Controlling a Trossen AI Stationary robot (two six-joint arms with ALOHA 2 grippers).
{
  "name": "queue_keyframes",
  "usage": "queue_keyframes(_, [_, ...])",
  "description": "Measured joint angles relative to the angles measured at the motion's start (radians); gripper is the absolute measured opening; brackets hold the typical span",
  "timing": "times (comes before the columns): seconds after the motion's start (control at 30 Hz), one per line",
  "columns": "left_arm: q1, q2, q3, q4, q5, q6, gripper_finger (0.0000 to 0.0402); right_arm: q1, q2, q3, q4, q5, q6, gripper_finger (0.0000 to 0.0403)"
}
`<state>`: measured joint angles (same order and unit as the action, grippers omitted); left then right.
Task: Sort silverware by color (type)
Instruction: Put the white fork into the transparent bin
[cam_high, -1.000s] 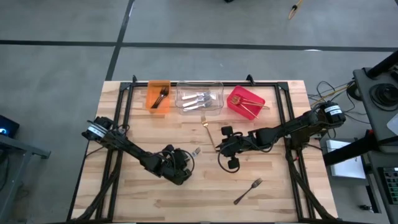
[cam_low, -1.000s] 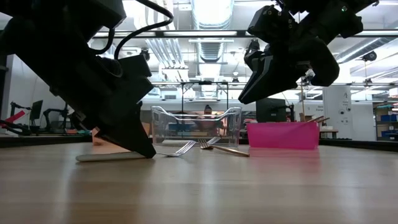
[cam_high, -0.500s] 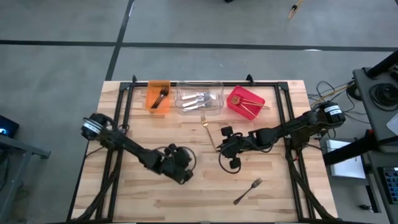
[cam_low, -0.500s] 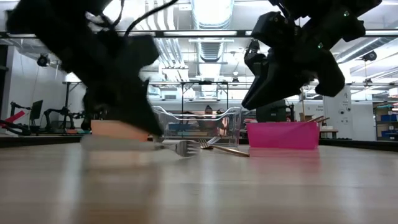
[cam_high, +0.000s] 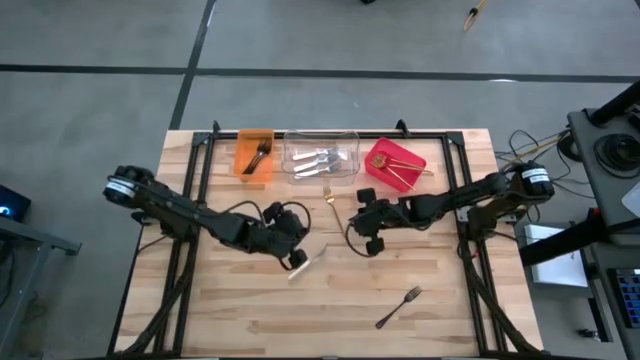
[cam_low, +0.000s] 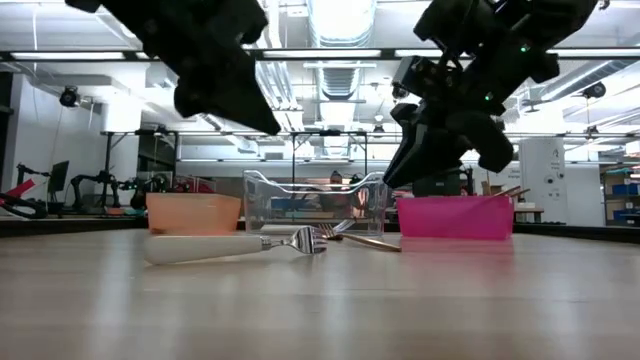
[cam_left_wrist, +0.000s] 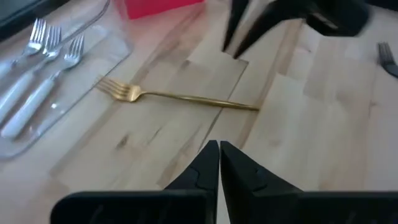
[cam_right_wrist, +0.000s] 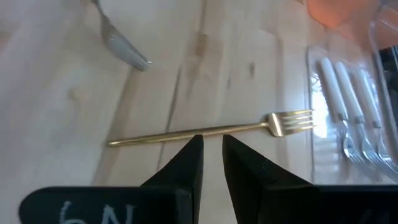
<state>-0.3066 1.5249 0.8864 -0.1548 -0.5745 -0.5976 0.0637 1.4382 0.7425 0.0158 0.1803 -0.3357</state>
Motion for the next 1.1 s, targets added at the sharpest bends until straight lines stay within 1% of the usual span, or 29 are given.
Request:
queue_keyframes(0.07, [0.008,-0.025,0.0,-0.012,0.032,0.051,0.0001,-0.023,-0.004,-0.003,0.014,-0.023,-0.018,0.0052])
queue_keyframes(0.13, [0.008,-0.046,0.0,-0.017,0.058,0.108,0.0001,-0.053,-0.008,-0.021,0.08,-0.102,-0.036,0.0052])
queue_keyframes(0.2, [0.008,-0.065,-0.005,-0.011,0.064,0.14,0.0001,-0.086,-0.011,-0.058,0.182,-0.193,-0.043,0.0052])
queue_keyframes(0.23, [0.008,-0.075,-0.014,-0.012,0.065,0.149,0.0001,-0.101,-0.011,-0.077,0.243,-0.22,-0.042,0.0052])
queue_keyframes(0.3, [0.007,-0.086,-0.036,-0.012,0.065,0.152,0.0001,-0.123,-0.016,-0.11,0.333,-0.226,-0.044,0.0052])
queue_keyframes(0.4, [-0.008,-0.089,-0.078,0.002,0.072,0.143,0.0,-0.139,-0.031,-0.127,0.4,-0.203,-0.076,0.0052])
queue_keyframes(0.47, [-0.019,-0.082,-0.101,0.054,0.101,0.122,0.0,-0.145,-0.049,-0.129,0.432,-0.206,-0.113,0.0052])
queue_keyframes(0.6, [-0.032,-0.048,-0.122,0.11,0.166,0.065,0.0,-0.171,-0.071,-0.128,0.567,-0.206,-0.173,0.0052])
queue_keyframes(0.7, [-0.038,-0.022,-0.115,0.118,0.178,0.006,0.0,-0.197,-0.075,-0.128,0.632,-0.207,-0.132,0.0052])
queue_keyframes(0.83, [-0.047,0.022,-0.113,0.144,0.234,-0.045,0.0002,-0.21,-0.064,-0.147,0.624,-0.234,-0.075,0.0052])
queue_keyframes(0.93, [-0.053,0.051,-0.113,0.184,0.26,-0.054,0.002,-0.208,-0.05,-0.173,0.629,-0.242,-0.054,0.0052])
queue_keyframes(1.1, [-0.053,0.092,-0.113,0.196,0.258,-0.116,0.0073,-0.208,-0.044,-0.211,0.677,-0.241,-0.041,0.0052])
